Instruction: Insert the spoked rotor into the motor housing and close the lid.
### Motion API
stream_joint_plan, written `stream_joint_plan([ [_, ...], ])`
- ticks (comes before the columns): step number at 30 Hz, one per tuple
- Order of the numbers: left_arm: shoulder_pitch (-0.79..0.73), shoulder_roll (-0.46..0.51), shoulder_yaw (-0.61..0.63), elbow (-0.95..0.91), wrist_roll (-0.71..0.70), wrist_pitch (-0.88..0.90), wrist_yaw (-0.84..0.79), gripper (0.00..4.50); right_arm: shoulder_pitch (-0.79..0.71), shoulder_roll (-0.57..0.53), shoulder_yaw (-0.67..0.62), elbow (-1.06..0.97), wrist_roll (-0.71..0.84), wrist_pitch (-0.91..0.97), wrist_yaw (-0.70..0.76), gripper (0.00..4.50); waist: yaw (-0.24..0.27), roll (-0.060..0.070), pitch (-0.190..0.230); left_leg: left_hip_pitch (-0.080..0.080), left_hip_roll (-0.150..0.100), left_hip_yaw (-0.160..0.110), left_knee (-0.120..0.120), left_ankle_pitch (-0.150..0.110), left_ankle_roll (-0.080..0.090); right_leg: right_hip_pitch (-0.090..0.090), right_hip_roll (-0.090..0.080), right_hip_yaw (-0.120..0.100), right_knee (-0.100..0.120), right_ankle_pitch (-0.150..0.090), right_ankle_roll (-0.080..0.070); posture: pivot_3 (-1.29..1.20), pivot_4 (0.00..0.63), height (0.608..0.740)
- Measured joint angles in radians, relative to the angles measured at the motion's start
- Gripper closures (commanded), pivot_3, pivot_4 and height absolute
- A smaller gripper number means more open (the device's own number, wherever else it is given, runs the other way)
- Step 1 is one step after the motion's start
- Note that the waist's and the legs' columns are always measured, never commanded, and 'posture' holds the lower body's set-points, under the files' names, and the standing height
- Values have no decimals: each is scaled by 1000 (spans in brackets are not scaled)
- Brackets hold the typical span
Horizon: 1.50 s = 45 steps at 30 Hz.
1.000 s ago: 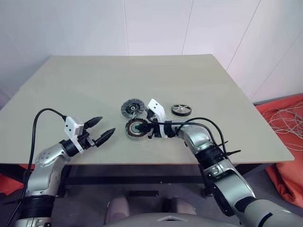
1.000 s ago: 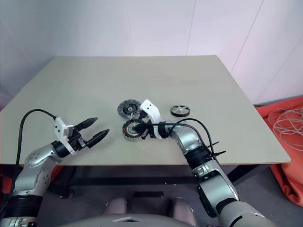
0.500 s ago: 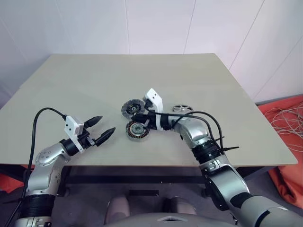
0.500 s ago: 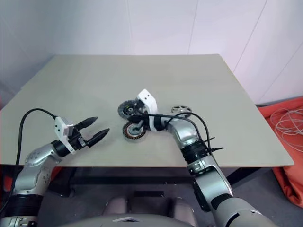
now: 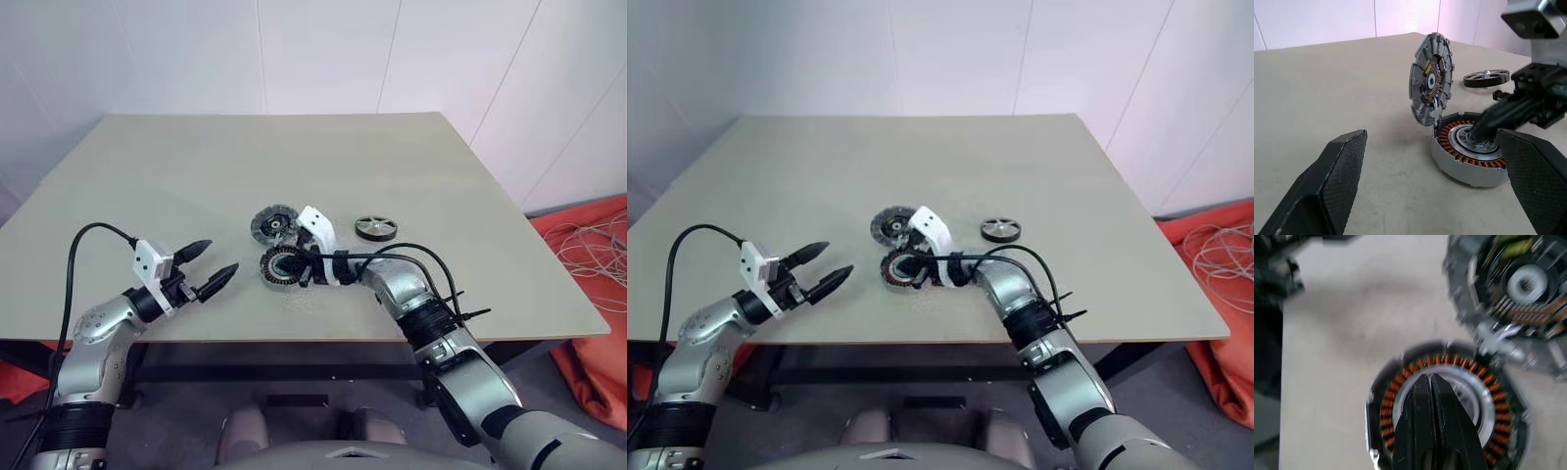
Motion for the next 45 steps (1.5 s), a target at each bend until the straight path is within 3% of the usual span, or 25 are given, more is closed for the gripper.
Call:
stream_joint_plan([
  [5, 0, 0, 0, 0, 0, 0, 0, 0, -32, 16, -69, -6, 44, 25, -17, 4480, 1, 0, 0, -1, 0, 1, -1, 0, 0, -1, 0, 0, 0, 0, 0, 0, 0, 740],
  [29, 0, 5, 0, 0, 0, 0, 0, 0, -9, -46, -23, -87, 25, 15, 34, 4480, 2, 0, 0, -2, 0, 1, -1, 0, 0, -2, 0, 0, 2, 0, 0, 0, 0, 740],
  [38, 2, 8, 1, 0, 0, 1, 1, 0, 26, -94, 112, -43, -74, -70, 50, 4480, 2, 0, 0, -2, -1, 1, -1, 0, 0, -2, 0, 0, 1, 0, 0, 0, 0, 740],
  [45, -1, 8, 0, 0, 0, 1, 1, 0, 15, -84, 104, -15, -88, -93, 46, 4480, 0, 0, 0, 2, 0, 0, 0, 0, 0, 2, 0, 0, 0, 0, 0, 0, 0, 740],
])
